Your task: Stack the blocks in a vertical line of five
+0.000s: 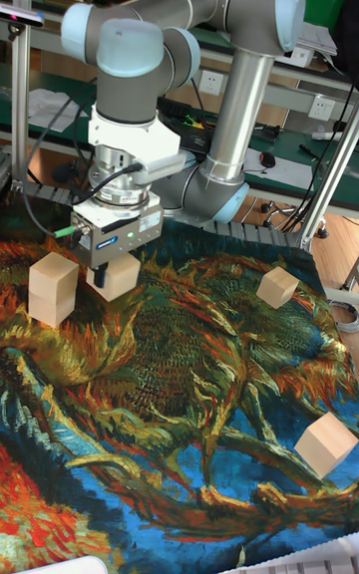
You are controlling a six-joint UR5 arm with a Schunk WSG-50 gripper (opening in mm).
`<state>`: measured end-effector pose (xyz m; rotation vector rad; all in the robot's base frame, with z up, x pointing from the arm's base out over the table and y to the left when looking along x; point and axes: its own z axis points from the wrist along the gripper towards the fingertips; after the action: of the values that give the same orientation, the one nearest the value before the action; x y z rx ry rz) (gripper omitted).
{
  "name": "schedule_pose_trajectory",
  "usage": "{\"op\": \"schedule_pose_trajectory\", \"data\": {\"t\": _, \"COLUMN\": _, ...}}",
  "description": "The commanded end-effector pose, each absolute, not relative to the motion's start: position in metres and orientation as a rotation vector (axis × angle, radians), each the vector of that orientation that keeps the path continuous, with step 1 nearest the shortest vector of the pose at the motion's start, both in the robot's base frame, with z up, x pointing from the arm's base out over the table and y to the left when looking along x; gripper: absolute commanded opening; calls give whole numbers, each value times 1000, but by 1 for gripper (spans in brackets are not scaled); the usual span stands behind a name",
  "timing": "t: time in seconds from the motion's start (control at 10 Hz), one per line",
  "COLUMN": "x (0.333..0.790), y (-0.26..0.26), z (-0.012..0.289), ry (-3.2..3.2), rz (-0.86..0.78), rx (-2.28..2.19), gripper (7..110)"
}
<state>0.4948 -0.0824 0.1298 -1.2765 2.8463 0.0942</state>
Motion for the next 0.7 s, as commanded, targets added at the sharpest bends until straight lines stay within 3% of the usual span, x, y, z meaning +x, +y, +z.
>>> {"op": "schedule_pose_trajectory", "data": {"t": 0.0, "x": 511, "y": -66, "z": 133, "ry": 2725, "rz": 143, "rx": -1315, "gripper": 22}}
{"op": "schedule_pose_trajectory", "data": {"t": 0.3, "x": 520, "y": -118, "z": 139, "ry": 2726, "rz": -8, "rx": -1477, "gripper": 22}}
{"op": "schedule_pose_trajectory", "data": {"t": 0.6, "x": 513, "y": -153, "z": 144, "ry": 2734, "rz": 41, "rx": -1559, "gripper": 22}}
